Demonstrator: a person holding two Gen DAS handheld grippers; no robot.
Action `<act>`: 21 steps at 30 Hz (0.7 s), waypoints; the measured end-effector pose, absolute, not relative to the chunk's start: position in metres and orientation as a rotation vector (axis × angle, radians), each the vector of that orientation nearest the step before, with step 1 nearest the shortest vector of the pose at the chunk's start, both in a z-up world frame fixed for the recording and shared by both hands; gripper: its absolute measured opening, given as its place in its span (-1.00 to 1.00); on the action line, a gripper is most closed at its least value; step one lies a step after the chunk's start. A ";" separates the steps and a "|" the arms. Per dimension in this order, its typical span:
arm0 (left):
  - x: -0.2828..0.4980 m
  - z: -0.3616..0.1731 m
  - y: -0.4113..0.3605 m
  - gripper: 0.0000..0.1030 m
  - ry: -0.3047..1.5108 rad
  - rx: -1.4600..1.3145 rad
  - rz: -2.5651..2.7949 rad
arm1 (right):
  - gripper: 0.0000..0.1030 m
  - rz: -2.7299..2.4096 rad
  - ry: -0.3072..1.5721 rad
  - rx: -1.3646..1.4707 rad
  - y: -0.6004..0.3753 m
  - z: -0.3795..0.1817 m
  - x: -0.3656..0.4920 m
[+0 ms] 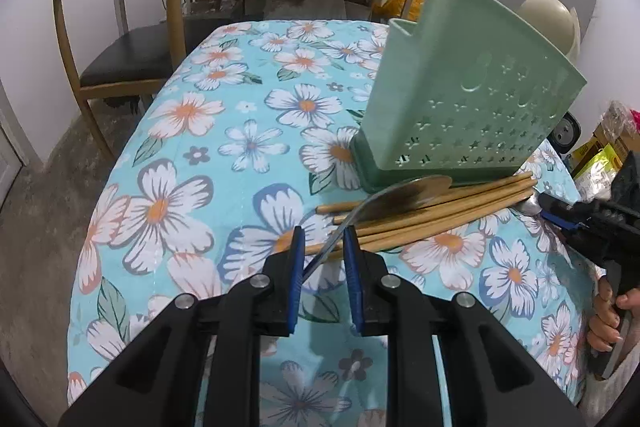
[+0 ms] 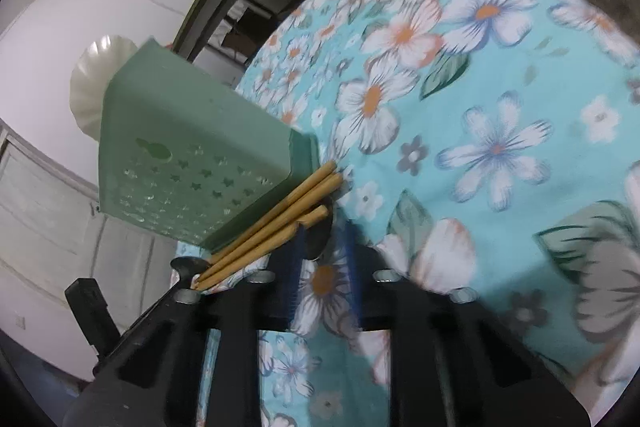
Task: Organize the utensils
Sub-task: 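Close the left tool on the metal spoon handle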
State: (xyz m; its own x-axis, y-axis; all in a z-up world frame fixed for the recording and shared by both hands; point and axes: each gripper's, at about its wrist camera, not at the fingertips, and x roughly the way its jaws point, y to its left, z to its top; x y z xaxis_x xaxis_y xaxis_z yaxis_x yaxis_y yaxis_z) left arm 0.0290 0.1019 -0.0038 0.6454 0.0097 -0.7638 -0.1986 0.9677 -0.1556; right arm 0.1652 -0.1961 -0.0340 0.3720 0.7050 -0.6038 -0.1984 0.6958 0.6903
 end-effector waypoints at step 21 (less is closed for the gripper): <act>0.028 0.009 0.094 -0.63 0.814 -0.268 0.085 | -0.84 0.434 0.963 0.681 -0.294 -0.018 0.139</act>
